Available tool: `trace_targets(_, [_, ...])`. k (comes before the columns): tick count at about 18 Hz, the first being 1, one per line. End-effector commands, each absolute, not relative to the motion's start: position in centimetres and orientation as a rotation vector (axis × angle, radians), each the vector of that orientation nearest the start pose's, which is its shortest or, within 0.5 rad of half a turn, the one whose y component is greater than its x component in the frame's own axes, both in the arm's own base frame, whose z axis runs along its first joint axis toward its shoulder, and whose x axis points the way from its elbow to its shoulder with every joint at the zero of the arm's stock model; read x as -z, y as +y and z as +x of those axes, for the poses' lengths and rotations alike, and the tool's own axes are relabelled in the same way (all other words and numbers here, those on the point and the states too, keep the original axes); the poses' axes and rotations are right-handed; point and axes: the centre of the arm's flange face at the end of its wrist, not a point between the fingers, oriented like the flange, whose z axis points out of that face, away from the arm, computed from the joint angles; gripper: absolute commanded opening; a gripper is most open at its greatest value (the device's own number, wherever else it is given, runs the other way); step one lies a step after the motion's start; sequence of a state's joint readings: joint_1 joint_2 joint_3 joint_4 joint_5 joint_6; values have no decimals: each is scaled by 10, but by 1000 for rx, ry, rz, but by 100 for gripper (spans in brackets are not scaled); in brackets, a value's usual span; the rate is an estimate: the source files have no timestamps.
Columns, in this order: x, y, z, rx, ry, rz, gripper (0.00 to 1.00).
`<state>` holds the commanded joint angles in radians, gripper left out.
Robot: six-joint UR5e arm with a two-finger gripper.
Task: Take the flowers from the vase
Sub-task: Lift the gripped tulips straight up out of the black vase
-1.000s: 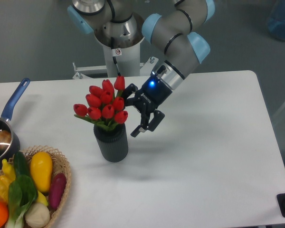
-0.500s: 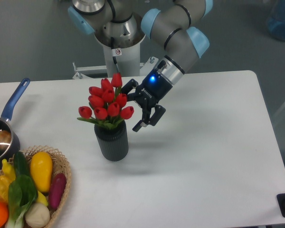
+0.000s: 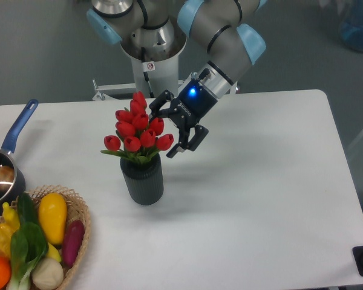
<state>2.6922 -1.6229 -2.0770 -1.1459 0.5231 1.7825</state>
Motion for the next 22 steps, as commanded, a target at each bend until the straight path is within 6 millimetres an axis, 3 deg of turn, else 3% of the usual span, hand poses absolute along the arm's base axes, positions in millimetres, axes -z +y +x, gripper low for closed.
trace_targets(3, [-315,397,-305,275,637,-1977,99])
trace_targets(4, [-314,397,-304,264,658,-1965,88])
trace_targets(7, [-313,396,-305,257,672,-1975,22])
trace_targets(8, [-315,396,-304,251,682,-1986,5])
trace_targets(16, [-348,369,-315,236,543,-2013,0])
trace_targets(19, [-369,367,-316,237,459,-1941,0])
trace_targets(22, [-408,372,-322,249,377,-1896,0])
